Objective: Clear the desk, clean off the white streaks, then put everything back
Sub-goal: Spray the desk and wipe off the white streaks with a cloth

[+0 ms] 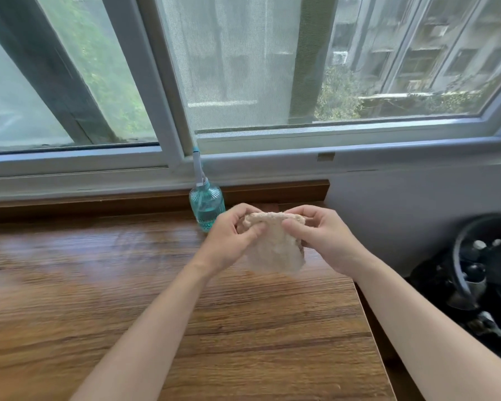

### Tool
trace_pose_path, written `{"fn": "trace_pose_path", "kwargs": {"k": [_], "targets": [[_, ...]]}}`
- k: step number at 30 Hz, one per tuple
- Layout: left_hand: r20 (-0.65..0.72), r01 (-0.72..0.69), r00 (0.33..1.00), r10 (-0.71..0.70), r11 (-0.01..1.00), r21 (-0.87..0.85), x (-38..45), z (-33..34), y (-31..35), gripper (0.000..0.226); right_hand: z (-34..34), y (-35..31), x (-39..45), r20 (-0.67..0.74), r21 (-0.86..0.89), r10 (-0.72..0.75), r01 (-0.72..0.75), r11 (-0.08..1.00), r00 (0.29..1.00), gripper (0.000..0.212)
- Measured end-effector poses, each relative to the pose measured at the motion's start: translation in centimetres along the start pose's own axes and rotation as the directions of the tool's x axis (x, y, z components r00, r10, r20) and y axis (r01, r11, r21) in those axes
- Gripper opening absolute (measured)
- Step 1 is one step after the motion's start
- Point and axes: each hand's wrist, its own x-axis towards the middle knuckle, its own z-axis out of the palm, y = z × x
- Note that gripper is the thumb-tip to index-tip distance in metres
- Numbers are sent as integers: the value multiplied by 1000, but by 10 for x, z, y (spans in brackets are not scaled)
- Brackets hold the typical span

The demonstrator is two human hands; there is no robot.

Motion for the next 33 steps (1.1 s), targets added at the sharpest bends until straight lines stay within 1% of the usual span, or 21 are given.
{"fn": "trace_pose_path", "kwargs": {"k": [3,5,7,9,11,13,15,16,17,18,19,20,21,22,24,25,26,27,29,31,33], "targets": [[-35,22,999,-22,999,-28,-3,1,9,16,-5,-4,-8,54,-184,-37,46,982,998,28],[-71,24,997,-27,998,-52,-6,3,12,19,-8,-6,-12,20,-234,-76,78,969,997,23],[-113,51,992,-65,991,-125,-7,7,14,20,-13,-4,-15,-49,-217,-109,96,971,993,12],[-152,86,982,-116,977,-195,-8,13,16,21,-15,0,-17,-109,-175,-122,102,979,987,7],[-189,112,968,-165,958,-265,-9,23,18,24,-15,6,-18,-156,-133,-110,90,987,982,10],[-195,139,956,-218,926,-351,-12,34,17,34,-13,14,-20,-205,-113,-85,63,992,975,19],[-145,150,963,-226,900,-408,-20,46,9,49,-14,27,-22,-273,-111,-56,26,993,960,26],[-116,145,972,-207,905,-400,-24,53,3,51,-16,35,-22,-302,-123,-41,4,992,953,26],[-107,133,977,-182,924,-357,-27,59,-3,48,-20,41,-22,-319,-138,-19,-27,990,948,21],[-122,126,978,-167,950,-287,-27,65,-10,40,-24,48,-22,-319,-132,24,-70,989,948,15],[-152,131,975,-163,970,-205,-25,71,-16,31,-29,54,-21,-296,-98,83,-117,988,952,20],[-182,147,969,-168,982,-121,-20,76,-22,24,-34,59,-20,-259,-42,134,-150,988,957,34],[-198,172,964,-179,984,-54,-13,81,-26,23,-40,61,-18,-221,-7,150,-155,988,964,45],[-200,190,961,-189,982,-12,-4,86,-27,22,-45,63,-16,-200,-11,123,-128,992,972,49],[-145,224,965,-221,975,8,15,93,-27,21,-56,64,-5,-205,-159,20,-54,986,979,39],[-100,244,966,-240,969,26,24,96,-26,28,-63,67,5,-215,-251,-20,-36,967,976,32],[-63,259,965,-255,963,73,35,99,-27,40,-69,70,16,-213,-328,-37,-36,944,976,29],[-30,265,964,-264,953,148,46,101,-28,53,-74,73,26,-194,-383,-31,-47,922,981,29],[25,271,956,-293,913,304,67,104,-29,73,-84,77,47,-140,-498,-2,-68,865,990,42],[55,249,952,-301,866,434,86,108,-32,79,-92,81,65,-79,-623,-5,-45,781,997,57],[54,219,954,-294,812,541,100,112,-35,75,-95,84,81,-18,-694,-5,-9,720,1000,60]]}}
